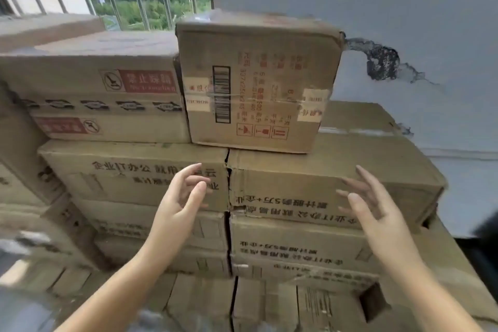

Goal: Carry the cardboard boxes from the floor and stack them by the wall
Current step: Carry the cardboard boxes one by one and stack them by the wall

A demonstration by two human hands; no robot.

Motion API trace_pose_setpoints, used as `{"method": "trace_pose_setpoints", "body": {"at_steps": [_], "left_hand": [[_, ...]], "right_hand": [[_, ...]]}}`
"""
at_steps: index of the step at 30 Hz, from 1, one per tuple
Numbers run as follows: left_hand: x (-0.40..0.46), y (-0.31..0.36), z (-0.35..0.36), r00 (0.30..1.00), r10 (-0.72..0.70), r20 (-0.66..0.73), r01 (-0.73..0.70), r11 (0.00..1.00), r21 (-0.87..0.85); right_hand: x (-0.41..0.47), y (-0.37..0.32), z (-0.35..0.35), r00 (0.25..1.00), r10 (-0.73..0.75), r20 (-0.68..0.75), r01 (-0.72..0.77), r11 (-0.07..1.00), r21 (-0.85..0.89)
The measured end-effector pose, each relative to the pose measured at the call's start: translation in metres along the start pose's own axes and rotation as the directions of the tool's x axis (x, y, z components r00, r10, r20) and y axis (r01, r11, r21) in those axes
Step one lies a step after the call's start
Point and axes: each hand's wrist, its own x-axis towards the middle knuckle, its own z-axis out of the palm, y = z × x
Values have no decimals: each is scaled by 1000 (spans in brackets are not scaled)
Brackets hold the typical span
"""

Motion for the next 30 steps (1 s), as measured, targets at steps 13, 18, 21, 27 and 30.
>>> {"method": "trace_pose_setpoints", "body": {"at_steps": [13,18,21,27,30], "left_hand": [[-156,-85,29,809,-527,260,526,847,79],[-158,-102,3,718,-526,456,473,849,234],[-143,-111,-14,660,-461,594,359,887,289],[-118,-124,-19,415,-405,815,219,914,342],[-126,-118,-6,241,-360,901,145,932,333]], "right_hand": [[-234,88,35,769,603,-213,-585,798,148],[-298,72,72,587,668,-457,-620,734,277],[-330,58,104,421,671,-610,-571,719,397],[-394,19,182,163,661,-733,-501,695,516],[-430,-4,213,21,618,-786,-461,704,541]]}}
